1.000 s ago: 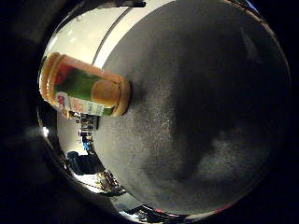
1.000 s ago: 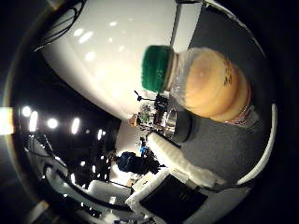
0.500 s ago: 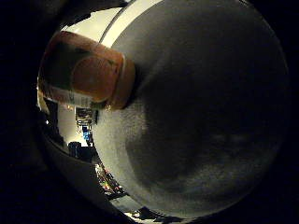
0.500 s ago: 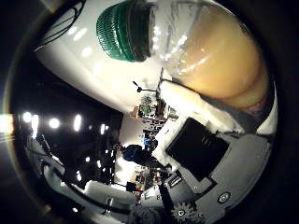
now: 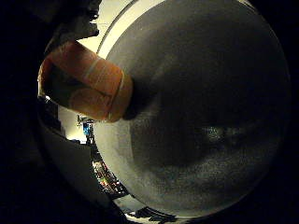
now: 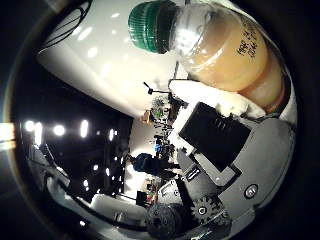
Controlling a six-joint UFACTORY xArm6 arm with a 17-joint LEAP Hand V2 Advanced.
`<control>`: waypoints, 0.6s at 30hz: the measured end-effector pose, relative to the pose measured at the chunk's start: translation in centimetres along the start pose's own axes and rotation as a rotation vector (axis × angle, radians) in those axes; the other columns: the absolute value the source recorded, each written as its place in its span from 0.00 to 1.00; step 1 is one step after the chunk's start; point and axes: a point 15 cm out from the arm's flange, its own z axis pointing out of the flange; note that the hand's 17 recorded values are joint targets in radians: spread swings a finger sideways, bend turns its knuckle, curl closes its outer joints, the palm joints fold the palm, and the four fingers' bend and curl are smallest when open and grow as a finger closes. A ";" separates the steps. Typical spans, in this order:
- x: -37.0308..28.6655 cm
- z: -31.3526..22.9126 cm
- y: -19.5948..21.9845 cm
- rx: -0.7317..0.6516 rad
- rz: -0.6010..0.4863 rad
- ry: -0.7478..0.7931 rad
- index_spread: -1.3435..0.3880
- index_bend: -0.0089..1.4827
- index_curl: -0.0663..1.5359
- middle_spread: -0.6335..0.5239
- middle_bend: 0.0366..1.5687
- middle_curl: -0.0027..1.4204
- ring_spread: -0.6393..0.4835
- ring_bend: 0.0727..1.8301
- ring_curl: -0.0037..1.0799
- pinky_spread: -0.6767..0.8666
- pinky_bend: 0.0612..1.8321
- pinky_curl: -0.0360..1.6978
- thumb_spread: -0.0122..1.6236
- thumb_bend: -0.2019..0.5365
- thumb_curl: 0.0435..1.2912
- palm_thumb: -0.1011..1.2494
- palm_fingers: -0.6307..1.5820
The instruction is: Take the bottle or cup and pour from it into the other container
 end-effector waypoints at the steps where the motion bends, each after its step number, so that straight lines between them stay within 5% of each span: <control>1: -0.2 -0.1 -0.1 0.001 -0.006 0.003 0.62 0.60 0.56 0.42 0.73 0.56 0.40 0.72 0.54 0.28 0.80 0.24 0.47 0.25 0.47 0.81 0.78; 18: -8.4 -3.1 -3.1 0.014 -0.167 0.134 0.64 0.79 0.63 0.40 0.84 0.65 0.35 0.74 0.71 0.31 0.80 0.39 0.28 0.25 0.64 0.90 0.74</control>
